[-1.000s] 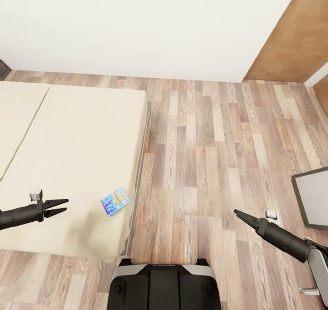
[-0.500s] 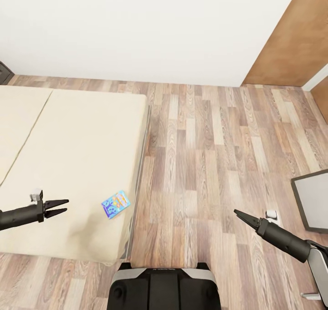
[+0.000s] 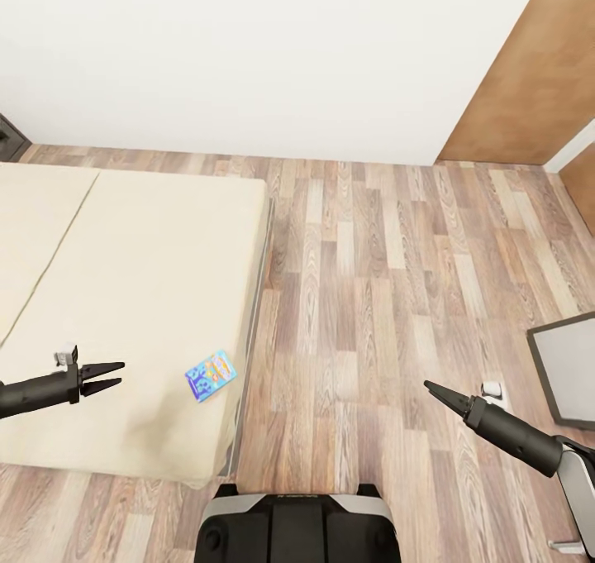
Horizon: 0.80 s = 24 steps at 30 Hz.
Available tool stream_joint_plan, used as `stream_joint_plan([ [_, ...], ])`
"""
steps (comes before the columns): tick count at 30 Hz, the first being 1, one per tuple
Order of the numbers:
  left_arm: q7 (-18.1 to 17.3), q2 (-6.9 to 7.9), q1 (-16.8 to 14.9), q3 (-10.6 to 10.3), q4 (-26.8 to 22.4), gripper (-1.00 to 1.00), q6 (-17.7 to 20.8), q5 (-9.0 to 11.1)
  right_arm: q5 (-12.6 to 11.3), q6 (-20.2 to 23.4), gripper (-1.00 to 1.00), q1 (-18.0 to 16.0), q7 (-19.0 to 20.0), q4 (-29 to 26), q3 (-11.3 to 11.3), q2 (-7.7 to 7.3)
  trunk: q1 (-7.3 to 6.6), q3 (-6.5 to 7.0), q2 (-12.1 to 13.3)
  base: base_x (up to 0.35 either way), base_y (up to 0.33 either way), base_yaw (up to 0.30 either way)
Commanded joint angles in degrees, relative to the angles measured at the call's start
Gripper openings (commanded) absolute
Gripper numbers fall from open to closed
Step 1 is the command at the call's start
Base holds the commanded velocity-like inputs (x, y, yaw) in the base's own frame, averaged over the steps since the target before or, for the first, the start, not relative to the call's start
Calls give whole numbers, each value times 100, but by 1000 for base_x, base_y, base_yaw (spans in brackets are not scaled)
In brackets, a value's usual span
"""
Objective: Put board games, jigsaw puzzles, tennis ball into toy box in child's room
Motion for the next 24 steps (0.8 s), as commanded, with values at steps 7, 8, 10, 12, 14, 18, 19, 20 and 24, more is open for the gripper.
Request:
stream_joint_plan([
  [7, -24, -1, -3, 6, 1, 100, 60, -8, -7, 27, 100, -3, 13, 0, -7, -1, 3, 60, -8, 0, 0, 0],
  [8, -24, -1, -3, 6, 1, 100, 60, -8, -9, 27, 100, -3, 16, 0, -9, -2, 3, 70, -8, 0, 0, 0],
  [10, -24, 1, -3, 6, 1, 100, 60, -8, -10, 27, 100, -3, 16, 0, -10, -3, 3, 89, -8, 0, 0, 0],
  [12, -24, 2, -3, 6, 1, 100, 60, -8, -11, 27, 100, -3, 14, 0, -7, -1, 3, 108, -8, 0, 0, 0],
  [14, -24, 1, -1, 6, 1, 100, 60, -8, -10, 27, 100, -3, 13, 0, -6, 0, 3, 127, -8, 0, 0, 0],
  [18, -24, 0, 3, 3, -2, 100, 60, -8, -6, 27, 100, -3, 12, 0, -4, -2, 3, 165, -8, 0, 0, 0],
  [19, -24, -1, 4, 2, -3, 100, 60, -8, -8, 27, 100, -3, 12, 0, -5, -1, 3, 174, -8, 0, 0, 0],
  [20, -24, -1, 4, 1, -4, 100, 60, -8, -9, 27, 100, -3, 13, 0, -7, -1, 3, 184, -8, 0, 0, 0],
  [24, -24, -1, 6, 4, -7, 100, 60, -8, -10, 27, 100, -3, 13, 0, -7, 0, 3, 222, -8, 0, 0, 0],
])
